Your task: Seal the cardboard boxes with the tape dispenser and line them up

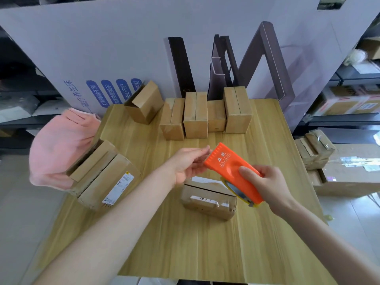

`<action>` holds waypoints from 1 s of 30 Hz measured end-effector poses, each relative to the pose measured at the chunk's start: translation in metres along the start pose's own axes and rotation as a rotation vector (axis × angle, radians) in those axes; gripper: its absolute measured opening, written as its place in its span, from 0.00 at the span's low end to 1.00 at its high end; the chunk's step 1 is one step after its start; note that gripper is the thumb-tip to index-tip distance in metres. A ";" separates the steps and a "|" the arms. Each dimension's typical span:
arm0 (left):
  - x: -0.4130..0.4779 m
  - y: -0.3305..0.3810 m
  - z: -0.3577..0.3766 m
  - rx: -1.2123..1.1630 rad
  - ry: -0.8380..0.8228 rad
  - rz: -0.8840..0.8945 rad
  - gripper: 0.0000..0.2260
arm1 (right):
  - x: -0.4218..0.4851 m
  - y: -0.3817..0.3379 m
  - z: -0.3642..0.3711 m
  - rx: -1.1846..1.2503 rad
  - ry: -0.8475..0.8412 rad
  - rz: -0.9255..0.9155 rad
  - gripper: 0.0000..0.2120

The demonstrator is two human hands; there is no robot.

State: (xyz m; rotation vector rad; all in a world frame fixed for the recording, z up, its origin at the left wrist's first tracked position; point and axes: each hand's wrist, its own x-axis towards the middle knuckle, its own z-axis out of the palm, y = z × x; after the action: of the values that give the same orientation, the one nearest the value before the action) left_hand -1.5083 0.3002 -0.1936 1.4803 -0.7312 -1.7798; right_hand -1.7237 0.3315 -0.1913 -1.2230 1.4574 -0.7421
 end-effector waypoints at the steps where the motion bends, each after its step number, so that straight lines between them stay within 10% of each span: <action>1: 0.001 -0.001 -0.004 -0.004 0.013 -0.011 0.05 | -0.001 -0.002 0.003 -0.022 -0.005 -0.012 0.12; 16: 0.012 -0.023 -0.102 0.208 0.581 0.053 0.08 | -0.012 -0.008 -0.004 -0.461 -0.036 0.015 0.11; 30: 0.041 -0.101 -0.084 0.182 0.603 -0.038 0.02 | 0.032 0.023 -0.027 -1.049 -0.073 0.256 0.18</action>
State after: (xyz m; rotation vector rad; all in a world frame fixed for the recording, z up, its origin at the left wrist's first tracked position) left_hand -1.4460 0.3288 -0.3129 2.0274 -0.5576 -1.2027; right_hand -1.7542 0.3040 -0.2154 -1.7273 1.9600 0.3257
